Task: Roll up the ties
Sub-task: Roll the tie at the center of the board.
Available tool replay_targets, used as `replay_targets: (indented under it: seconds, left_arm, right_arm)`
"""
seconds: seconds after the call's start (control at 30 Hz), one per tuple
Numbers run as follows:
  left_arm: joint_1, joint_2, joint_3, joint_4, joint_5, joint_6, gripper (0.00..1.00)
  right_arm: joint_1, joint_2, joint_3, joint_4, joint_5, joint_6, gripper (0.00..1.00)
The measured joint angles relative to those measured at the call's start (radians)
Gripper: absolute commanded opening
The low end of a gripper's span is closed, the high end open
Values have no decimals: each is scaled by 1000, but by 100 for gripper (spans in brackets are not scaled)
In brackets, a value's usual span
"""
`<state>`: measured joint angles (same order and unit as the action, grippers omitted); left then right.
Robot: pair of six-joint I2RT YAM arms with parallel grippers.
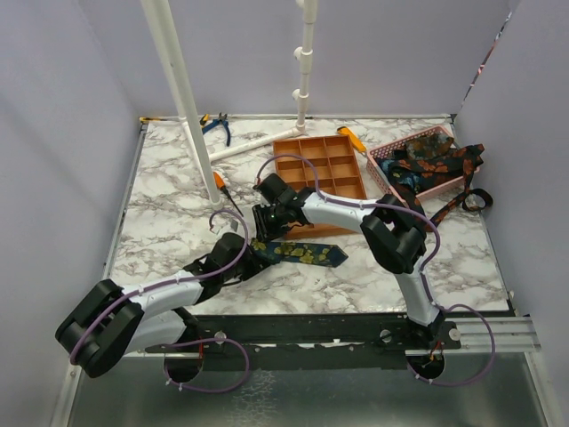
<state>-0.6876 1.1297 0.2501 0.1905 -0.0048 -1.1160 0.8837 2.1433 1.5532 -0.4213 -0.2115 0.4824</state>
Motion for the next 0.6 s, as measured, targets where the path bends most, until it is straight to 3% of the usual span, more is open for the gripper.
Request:
replay_targets:
  seconds: [0.2,0.37,0.6]
  left_arm:
    - [0,7,-13,34,0,-7,0]
    - [0,18,-28,56,0,-5,1]
    - [0,-84,-47,18,-5,14,11]
  right_arm:
    - [0,-2,-14,24,-21,40,39]
    - [5,-10,-13,16,-1,64,50]
    - [-3,-19,70,-126,110,58,56]
